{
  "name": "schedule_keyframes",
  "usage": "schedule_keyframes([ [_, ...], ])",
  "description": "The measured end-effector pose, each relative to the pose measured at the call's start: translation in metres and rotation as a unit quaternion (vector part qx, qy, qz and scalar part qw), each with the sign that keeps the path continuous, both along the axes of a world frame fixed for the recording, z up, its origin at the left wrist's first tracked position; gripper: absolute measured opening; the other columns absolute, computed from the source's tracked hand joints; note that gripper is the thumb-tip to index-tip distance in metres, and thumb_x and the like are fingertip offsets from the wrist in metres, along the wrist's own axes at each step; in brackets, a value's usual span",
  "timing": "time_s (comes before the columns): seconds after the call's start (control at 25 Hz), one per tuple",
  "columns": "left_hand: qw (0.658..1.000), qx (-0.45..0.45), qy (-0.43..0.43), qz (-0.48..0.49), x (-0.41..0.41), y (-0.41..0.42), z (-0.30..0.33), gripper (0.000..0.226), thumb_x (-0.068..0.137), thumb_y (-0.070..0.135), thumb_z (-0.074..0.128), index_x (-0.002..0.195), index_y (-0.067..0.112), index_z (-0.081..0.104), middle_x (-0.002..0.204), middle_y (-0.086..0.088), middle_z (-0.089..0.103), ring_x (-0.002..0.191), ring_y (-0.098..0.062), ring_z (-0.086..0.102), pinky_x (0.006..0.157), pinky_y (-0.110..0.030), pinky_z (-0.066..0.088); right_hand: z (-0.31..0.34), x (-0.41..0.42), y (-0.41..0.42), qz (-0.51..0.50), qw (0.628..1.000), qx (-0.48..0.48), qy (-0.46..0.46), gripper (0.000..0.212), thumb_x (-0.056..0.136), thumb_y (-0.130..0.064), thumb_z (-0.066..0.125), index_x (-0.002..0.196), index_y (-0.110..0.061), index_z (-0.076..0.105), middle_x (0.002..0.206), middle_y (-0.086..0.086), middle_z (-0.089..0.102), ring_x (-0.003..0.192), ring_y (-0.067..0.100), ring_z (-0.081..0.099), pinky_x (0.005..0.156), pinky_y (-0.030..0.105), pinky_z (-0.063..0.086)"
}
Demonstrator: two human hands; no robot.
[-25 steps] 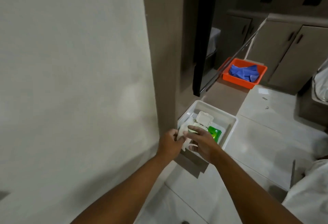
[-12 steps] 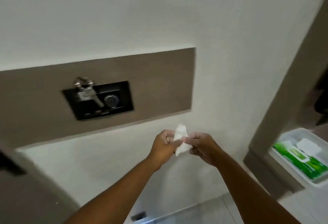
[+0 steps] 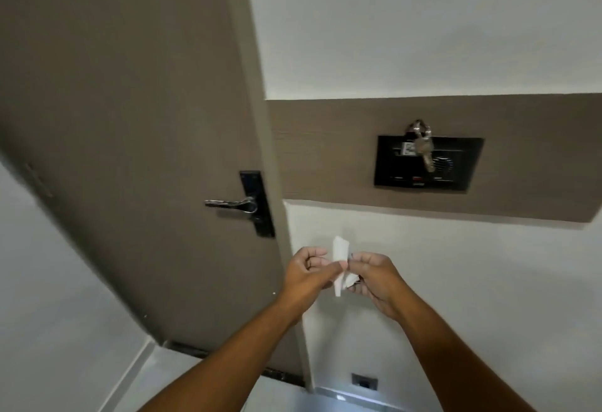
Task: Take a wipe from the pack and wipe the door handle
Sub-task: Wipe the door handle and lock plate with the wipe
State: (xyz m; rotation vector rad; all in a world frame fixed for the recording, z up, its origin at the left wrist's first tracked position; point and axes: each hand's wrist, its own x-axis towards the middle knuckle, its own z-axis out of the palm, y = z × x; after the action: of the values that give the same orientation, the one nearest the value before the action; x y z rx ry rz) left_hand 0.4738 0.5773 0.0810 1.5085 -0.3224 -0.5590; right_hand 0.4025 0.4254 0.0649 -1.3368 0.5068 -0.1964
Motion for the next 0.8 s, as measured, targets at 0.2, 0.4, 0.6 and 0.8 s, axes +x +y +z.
schedule_keyframes([
  [0.2, 0.995, 0.029, -0.062, 0.067, 0.076, 0.060, 0.005, 0.016, 0.087, -0.012, 0.066, 0.095, 0.002, 0.064, 0.060, 0.001, 0.071, 0.049, -0.004, 0.065, 0.047, -0.018, 0.053, 0.011, 0.065, 0.064, -0.058, 0.996, -0.074, 0.009, 0.017, 0.083, -0.010, 0.077, 0.096, -0.008, 0.067, 0.093, 0.007, 0.076, 0.079, 0.020, 0.075, 0.060, 0.029, 0.060],
  [0.4, 0.989, 0.009, -0.144, 0.019, 0.167, 0.114, 0.013, 0.029, 0.089, -0.016, 0.057, 0.076, 0.010, 0.054, 0.055, 0.002, 0.057, 0.046, -0.001, 0.058, 0.045, -0.018, 0.051, 0.027, 0.143, 0.131, -0.159, 0.971, -0.171, -0.043, 0.012, 0.083, -0.011, 0.077, 0.082, -0.013, 0.066, 0.090, 0.009, 0.071, 0.084, 0.021, 0.070, 0.059, 0.027, 0.054],
  [0.6, 0.983, -0.041, -0.164, -0.075, 0.212, 0.138, 0.029, 0.030, 0.075, 0.006, 0.076, 0.098, 0.015, 0.060, 0.087, 0.000, 0.072, 0.072, -0.007, 0.073, 0.061, -0.021, 0.058, 0.045, 0.185, 0.166, -0.163, 0.930, -0.307, -0.118, 0.023, 0.087, -0.005, 0.070, 0.094, -0.027, 0.072, 0.091, -0.010, 0.071, 0.085, -0.002, 0.067, 0.067, 0.010, 0.053],
  [0.8, 0.963, 0.054, -0.264, -0.026, 0.239, 0.118, 0.037, 0.027, 0.082, 0.008, 0.071, 0.093, 0.029, 0.057, 0.090, 0.002, 0.072, 0.075, -0.004, 0.070, 0.060, -0.018, 0.051, 0.053, 0.208, 0.166, -0.248, 0.837, -0.484, -0.058, 0.021, 0.089, -0.011, 0.069, 0.109, -0.011, 0.074, 0.100, -0.002, 0.068, 0.078, -0.007, 0.057, 0.067, 0.000, 0.042],
])
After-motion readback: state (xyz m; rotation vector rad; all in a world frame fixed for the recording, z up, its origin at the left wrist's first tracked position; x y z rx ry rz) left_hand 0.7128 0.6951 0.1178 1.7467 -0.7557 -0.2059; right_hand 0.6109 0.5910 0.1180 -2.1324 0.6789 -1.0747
